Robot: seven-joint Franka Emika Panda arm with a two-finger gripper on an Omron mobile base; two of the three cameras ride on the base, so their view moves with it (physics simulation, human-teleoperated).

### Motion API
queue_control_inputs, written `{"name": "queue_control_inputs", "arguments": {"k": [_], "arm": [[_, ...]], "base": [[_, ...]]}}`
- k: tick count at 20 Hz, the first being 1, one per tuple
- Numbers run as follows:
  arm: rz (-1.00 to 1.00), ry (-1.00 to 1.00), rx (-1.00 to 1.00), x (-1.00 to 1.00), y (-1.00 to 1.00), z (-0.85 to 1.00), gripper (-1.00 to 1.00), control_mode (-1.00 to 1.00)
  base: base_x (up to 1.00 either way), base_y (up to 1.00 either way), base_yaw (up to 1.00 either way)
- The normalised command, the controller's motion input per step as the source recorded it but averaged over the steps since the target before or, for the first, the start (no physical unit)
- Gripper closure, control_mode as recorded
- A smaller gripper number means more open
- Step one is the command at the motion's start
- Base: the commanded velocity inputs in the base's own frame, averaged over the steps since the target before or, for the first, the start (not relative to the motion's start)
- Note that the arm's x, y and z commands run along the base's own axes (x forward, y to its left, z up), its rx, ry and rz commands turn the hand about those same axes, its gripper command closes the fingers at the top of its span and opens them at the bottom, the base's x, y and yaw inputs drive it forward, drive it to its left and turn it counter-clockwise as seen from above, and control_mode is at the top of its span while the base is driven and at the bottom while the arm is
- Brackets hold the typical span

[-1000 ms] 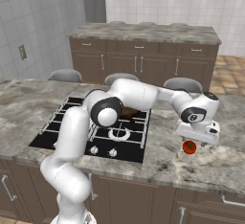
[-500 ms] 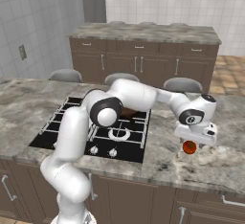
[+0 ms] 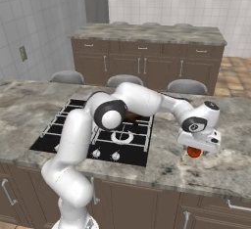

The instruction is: Put the tomato and tomato in the pan. Then turn on the rear right burner and set the heat to medium.

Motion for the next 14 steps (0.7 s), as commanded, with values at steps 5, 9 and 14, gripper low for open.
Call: {"name": "queue_control_inputs", "arguments": {"k": [5,9,14], "arm": [[0.0,-0.01,0.0,0.0,0.0,-0.1,-1.0,-1.0],[0.0,0.0,0.0,0.0,0.0,0.0,1.0,-1.0],[0.0,0.0,0.0,0.0,0.0,0.0,1.0,-1.0]], "base": [[0.0,0.0,0.0],[0.0,0.0,0.0],[0.0,0.0,0.0]]}}
